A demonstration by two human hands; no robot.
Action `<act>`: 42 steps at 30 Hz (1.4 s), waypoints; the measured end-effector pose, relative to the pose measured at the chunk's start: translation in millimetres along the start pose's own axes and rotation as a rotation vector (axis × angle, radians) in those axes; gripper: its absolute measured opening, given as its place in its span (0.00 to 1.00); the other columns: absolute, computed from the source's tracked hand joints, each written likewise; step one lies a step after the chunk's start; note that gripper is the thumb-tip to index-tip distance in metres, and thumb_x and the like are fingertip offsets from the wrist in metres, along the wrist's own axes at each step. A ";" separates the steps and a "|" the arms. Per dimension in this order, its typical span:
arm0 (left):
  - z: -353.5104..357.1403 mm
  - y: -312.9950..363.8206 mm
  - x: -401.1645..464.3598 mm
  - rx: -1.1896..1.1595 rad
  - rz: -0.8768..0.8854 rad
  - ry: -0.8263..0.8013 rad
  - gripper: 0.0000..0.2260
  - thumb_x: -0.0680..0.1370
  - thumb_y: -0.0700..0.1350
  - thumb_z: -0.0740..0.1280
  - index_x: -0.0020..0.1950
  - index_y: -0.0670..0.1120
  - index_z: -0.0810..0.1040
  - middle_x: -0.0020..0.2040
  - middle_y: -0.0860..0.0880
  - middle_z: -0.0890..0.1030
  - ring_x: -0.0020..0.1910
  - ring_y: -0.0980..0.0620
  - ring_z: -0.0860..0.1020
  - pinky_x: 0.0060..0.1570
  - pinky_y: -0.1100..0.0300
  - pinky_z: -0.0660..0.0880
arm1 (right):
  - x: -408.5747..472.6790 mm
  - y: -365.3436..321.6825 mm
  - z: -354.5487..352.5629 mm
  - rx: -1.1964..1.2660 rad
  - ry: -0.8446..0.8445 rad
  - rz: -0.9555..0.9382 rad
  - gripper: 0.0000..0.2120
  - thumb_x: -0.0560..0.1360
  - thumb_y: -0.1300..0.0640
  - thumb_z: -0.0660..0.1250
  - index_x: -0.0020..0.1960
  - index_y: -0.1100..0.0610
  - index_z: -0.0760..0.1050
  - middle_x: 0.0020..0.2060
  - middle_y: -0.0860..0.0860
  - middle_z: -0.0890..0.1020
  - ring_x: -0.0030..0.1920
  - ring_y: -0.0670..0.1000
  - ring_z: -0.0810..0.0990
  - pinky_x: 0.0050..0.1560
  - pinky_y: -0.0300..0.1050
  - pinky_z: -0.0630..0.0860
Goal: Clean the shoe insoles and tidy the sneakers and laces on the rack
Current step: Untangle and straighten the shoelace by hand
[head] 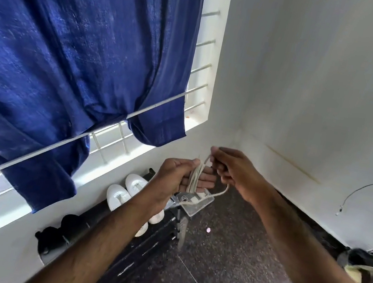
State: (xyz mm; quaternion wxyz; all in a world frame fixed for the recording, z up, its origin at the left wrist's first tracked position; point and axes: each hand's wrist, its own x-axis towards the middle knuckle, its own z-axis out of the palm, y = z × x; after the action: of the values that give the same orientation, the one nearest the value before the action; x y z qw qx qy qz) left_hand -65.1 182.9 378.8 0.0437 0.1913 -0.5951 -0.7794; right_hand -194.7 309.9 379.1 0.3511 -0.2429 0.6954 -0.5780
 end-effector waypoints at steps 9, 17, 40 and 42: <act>-4.1 2.0 14.2 -0.255 0.082 0.182 0.16 0.87 0.46 0.58 0.59 0.37 0.81 0.56 0.39 0.86 0.57 0.44 0.85 0.55 0.57 0.82 | -38.4 36.3 47.5 0.122 -0.170 -0.013 0.14 0.85 0.52 0.60 0.53 0.59 0.81 0.30 0.47 0.71 0.28 0.44 0.64 0.30 0.35 0.63; -4.0 2.2 6.3 -0.185 0.016 -0.040 0.18 0.87 0.47 0.57 0.58 0.37 0.83 0.55 0.36 0.85 0.53 0.43 0.86 0.55 0.53 0.83 | -4.0 44.4 8.0 0.098 -0.059 0.120 0.14 0.85 0.53 0.58 0.50 0.60 0.77 0.31 0.47 0.71 0.29 0.44 0.66 0.32 0.39 0.63; 50.2 1.1 38.7 -0.415 0.030 0.080 0.22 0.85 0.47 0.58 0.38 0.42 0.84 0.29 0.47 0.76 0.27 0.55 0.74 0.34 0.61 0.75 | -9.2 44.3 -52.0 0.181 -0.096 -0.058 0.09 0.76 0.54 0.73 0.47 0.60 0.82 0.35 0.54 0.78 0.33 0.48 0.69 0.34 0.40 0.68; 59.5 -0.3 42.2 -0.416 0.010 0.117 0.22 0.85 0.47 0.59 0.35 0.42 0.82 0.26 0.49 0.69 0.25 0.56 0.68 0.31 0.62 0.71 | -4.8 36.6 -61.4 0.173 -0.047 -0.117 0.11 0.70 0.53 0.78 0.44 0.60 0.81 0.35 0.56 0.79 0.33 0.49 0.72 0.35 0.41 0.71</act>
State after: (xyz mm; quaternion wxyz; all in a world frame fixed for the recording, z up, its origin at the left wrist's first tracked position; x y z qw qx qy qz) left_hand -124.9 224.7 381.1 0.1205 0.2203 -0.4187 -0.8727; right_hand -236.3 360.2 349.7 0.3524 -0.2654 0.6193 -0.6496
